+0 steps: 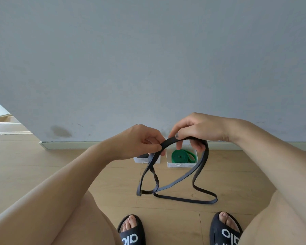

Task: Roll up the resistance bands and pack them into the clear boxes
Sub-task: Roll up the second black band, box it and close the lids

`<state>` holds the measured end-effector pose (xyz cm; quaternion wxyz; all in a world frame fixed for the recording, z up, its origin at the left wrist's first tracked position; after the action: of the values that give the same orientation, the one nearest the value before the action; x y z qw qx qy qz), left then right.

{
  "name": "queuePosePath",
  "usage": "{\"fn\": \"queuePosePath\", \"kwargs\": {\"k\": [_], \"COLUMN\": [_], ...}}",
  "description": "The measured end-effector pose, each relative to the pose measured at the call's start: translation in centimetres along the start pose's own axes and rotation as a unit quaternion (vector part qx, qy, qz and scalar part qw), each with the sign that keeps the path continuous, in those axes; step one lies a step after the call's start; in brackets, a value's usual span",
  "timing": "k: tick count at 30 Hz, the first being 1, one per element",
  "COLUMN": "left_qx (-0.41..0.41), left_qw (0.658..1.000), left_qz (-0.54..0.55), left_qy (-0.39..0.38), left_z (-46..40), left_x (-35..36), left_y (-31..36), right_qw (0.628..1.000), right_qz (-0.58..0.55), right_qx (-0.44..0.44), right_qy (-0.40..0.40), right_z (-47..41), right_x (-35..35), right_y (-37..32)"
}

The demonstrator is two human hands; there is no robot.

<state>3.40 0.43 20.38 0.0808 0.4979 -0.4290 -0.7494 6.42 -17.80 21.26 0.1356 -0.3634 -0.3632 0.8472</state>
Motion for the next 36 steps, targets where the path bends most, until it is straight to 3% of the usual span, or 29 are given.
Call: {"fn": "queuePosePath", "kwargs": {"k": [8,16,22,27,36], "left_qx": [0.006,0.005,0.009,0.033,0.053], "left_qw": [0.999,1.0,0.997,0.995,0.978], "left_qz": [0.032,0.024,0.076,0.057,0.156], "left_qy": [0.027,-0.014,0.01,0.077,0.128], "left_z": [-0.5,-0.3,-0.7,-1.2,-0.6], "left_x": [0.1,0.4,0.9,0.6,-1.0], "left_y": [-0.3,-1.1,-0.8,-0.5,-0.2], "right_qw": [0.989,0.992,0.988,0.984,0.979], "right_qz": [0.095,-0.029,-0.08,-0.105,-0.123], "right_qx": [-0.034,-0.033,-0.034,-0.035,-0.028], "right_qy": [0.105,0.121,0.126,0.137,0.159], "right_z": [-0.7,-0.3,-0.2,0.2,1.0], "right_x": [0.4,-1.2,-1.4,-2.2,-3.6], "right_y": [-0.9,-0.4,-0.4,-0.4,0.2]}}
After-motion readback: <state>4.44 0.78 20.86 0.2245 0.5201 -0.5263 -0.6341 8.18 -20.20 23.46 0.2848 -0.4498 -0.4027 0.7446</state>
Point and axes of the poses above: each hand's wrist, its own z-axis away from the middle knuckle, its own x-axis out of the palm, y = z × x, the point moved 5 cm from there along -z, towards the middle knuckle, and after that the axes turned 8 degrees about x, right-handed, at the moved point
